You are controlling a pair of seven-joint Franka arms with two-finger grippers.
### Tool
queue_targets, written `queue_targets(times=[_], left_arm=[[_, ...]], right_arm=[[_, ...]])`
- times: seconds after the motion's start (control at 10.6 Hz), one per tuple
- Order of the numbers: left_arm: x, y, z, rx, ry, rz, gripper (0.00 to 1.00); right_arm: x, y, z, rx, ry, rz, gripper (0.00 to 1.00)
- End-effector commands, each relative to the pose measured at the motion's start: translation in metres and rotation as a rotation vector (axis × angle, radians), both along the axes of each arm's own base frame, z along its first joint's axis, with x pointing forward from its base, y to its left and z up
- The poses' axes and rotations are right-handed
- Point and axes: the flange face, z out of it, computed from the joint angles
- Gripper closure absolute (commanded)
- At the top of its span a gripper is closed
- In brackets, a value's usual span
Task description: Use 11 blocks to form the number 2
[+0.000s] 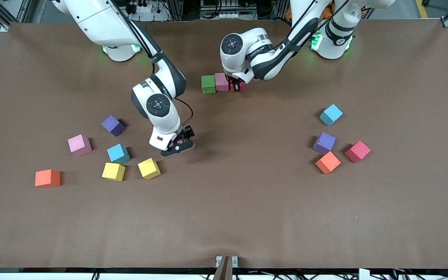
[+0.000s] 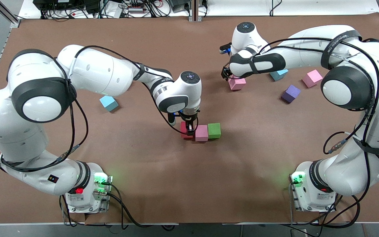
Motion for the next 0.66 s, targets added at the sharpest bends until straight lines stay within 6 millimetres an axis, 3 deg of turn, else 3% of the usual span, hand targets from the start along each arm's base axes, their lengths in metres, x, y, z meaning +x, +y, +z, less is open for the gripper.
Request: queue_targets(times=[0.0, 0.28, 0.57], left_arm=[[-0.019, -0.011, 0.003, 0.072, -0.061, 0.35, 0.53], [-0.019, -0.013, 0.002, 0.052, -0.058, 0.354, 0.53], [-0.022, -0.013, -0.004, 0.059, -0.048, 0.351, 0.52]], right_arm=[[-0.001, -0.002, 0.009, -0.011, -0.019, 0.02, 0.0], [0.002, 0.001, 0.02, 0.0, -0.035, 0.026, 0.0], [-0.002, 0.006, 0.017, -0.001, -0.03, 0.052, 0.0]])
